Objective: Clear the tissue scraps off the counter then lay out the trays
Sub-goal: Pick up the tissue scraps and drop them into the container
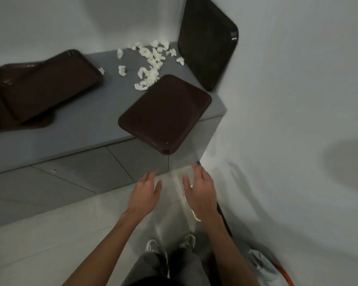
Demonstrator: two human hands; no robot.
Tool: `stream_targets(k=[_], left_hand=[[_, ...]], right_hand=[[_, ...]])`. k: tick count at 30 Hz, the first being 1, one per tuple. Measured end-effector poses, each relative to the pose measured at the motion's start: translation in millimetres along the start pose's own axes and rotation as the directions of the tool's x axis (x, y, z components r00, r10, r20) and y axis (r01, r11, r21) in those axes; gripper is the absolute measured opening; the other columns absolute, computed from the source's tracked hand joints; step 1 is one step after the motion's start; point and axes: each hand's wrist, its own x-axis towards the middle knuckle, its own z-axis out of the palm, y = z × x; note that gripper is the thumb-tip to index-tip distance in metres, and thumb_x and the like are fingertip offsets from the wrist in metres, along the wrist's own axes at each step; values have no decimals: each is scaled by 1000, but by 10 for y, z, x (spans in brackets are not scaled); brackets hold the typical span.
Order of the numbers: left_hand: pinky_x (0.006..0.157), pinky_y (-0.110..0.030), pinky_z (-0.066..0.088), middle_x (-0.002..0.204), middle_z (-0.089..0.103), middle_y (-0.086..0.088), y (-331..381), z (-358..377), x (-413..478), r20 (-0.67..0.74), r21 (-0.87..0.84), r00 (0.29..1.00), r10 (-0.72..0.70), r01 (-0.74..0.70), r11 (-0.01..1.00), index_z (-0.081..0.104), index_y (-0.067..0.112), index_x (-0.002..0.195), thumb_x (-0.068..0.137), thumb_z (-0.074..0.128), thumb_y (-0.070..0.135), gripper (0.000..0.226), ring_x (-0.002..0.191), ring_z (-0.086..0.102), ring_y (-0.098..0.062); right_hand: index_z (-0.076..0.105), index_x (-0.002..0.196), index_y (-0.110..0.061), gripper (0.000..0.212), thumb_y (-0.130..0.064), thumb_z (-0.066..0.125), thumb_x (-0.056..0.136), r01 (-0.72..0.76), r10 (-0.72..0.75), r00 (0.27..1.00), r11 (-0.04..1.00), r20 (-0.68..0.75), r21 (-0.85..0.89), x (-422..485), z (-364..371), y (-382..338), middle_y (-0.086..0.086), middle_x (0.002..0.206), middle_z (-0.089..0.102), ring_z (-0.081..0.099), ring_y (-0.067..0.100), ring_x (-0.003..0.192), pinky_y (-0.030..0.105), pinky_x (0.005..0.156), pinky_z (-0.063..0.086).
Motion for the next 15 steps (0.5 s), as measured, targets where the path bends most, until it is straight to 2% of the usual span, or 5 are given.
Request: stream_targets(k=[4,8,15], left_hand=[[106,-43,48,152,50,-4,-113,-600,-198,-83,-97,996,12,-20,995,38,28,153,106,49,41,50,136,50,-26],[105,-44,48,149,52,-4,-251,-1016,-256,-157,-143,988,12,-35,989,41,29,152,105,49,43,49,136,49,-27],[100,-45,51,138,60,-5,-561,-1417,26,-247,-139,969,-21,-14,990,51,24,143,103,54,38,43,126,57,-29]], right_hand=[[40,151,-26,56,-58,37,106,57,-57,998,998,29,-5,-14,-214,-613,1,148,54,53,20,132,41,111,46],[40,153,-27,55,-56,38,107,128,-128,991,992,21,-2,71,-236,-995,1,147,54,53,20,134,40,112,45],[37,157,-26,60,-57,36,107,194,-192,976,981,106,-6,489,-13,-1365,6,160,46,37,23,151,44,121,37]])
